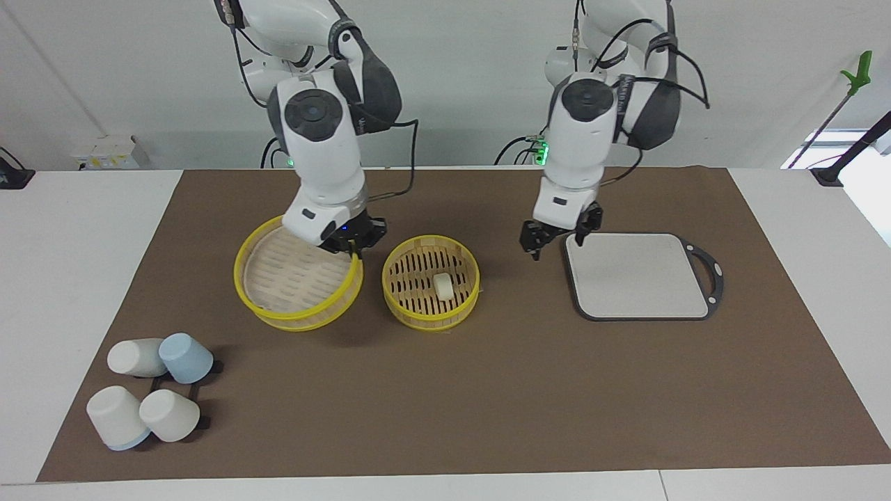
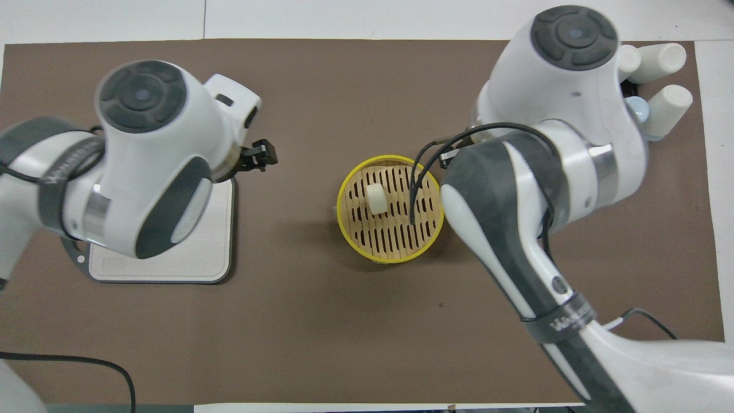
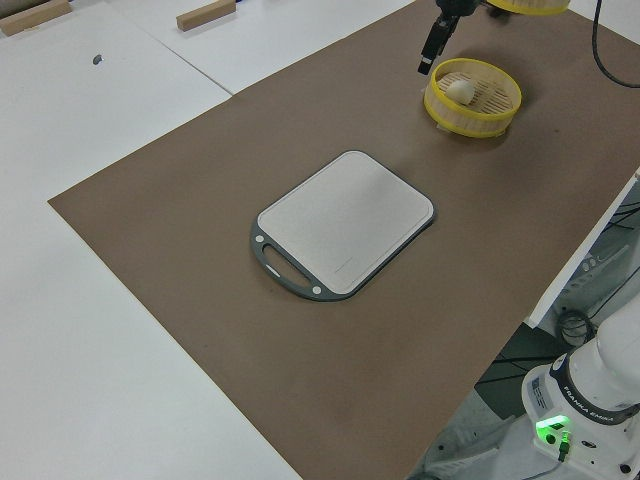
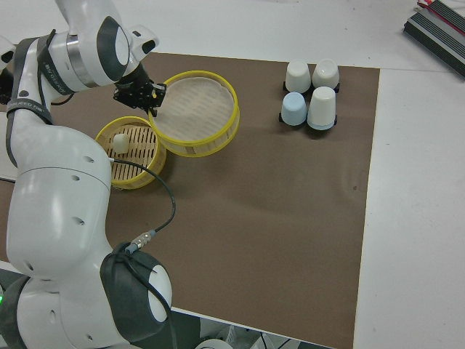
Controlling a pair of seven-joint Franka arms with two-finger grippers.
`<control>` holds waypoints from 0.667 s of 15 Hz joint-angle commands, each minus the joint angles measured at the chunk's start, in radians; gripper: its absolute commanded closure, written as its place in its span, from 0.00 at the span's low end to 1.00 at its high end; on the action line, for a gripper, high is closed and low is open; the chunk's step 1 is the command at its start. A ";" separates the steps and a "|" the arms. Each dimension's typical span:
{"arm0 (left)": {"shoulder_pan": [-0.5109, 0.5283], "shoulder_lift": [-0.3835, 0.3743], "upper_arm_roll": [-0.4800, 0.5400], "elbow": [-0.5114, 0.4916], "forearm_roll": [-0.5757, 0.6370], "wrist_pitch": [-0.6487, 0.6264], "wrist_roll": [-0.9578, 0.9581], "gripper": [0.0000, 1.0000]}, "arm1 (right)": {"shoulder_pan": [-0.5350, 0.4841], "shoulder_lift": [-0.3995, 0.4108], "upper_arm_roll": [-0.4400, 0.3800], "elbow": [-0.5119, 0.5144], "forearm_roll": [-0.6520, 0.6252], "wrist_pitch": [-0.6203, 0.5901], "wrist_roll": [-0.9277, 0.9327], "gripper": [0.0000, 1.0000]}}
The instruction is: Place bun in steamer
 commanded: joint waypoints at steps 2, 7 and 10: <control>0.181 -0.073 -0.013 -0.028 -0.042 -0.075 0.293 0.00 | 0.126 0.110 -0.001 0.084 0.010 0.065 0.216 1.00; 0.296 -0.133 -0.002 -0.031 -0.044 -0.105 0.506 0.00 | 0.223 0.207 -0.003 0.147 -0.007 0.160 0.304 1.00; 0.312 -0.171 -0.002 -0.035 -0.044 -0.141 0.561 0.00 | 0.240 0.198 -0.003 0.089 -0.007 0.203 0.310 1.00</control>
